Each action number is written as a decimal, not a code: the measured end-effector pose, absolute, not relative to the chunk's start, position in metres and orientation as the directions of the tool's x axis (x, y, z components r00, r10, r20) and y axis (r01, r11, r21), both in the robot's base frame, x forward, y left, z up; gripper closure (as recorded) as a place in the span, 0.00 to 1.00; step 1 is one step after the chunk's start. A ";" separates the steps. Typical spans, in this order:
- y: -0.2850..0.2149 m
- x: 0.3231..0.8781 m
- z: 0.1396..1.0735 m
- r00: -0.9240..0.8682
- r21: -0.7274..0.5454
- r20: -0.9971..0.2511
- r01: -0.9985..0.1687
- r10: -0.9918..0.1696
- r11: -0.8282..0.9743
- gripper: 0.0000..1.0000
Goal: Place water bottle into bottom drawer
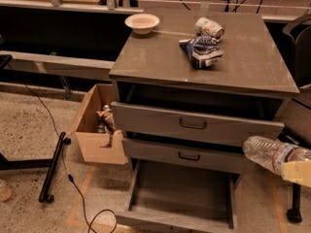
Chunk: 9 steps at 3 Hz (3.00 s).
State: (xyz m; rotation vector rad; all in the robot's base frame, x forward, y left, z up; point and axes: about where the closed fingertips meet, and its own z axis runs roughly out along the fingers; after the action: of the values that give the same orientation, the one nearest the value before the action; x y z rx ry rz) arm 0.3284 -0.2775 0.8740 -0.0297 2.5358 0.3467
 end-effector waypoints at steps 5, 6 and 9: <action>-0.006 0.344 0.601 -0.767 0.359 -0.518 -0.597 -0.379 0.717 1.00; -0.011 0.354 0.575 -0.776 0.355 -0.519 -0.577 -0.358 0.735 1.00; -0.103 0.500 0.421 -0.653 0.042 -0.506 -0.671 -0.563 0.740 1.00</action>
Offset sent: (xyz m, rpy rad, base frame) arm 0.0722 0.2281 -0.2411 0.0246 -0.2910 0.5533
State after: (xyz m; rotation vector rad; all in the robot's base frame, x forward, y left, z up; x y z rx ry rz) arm 0.4996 -0.1030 0.4215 -0.9373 2.4725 0.3106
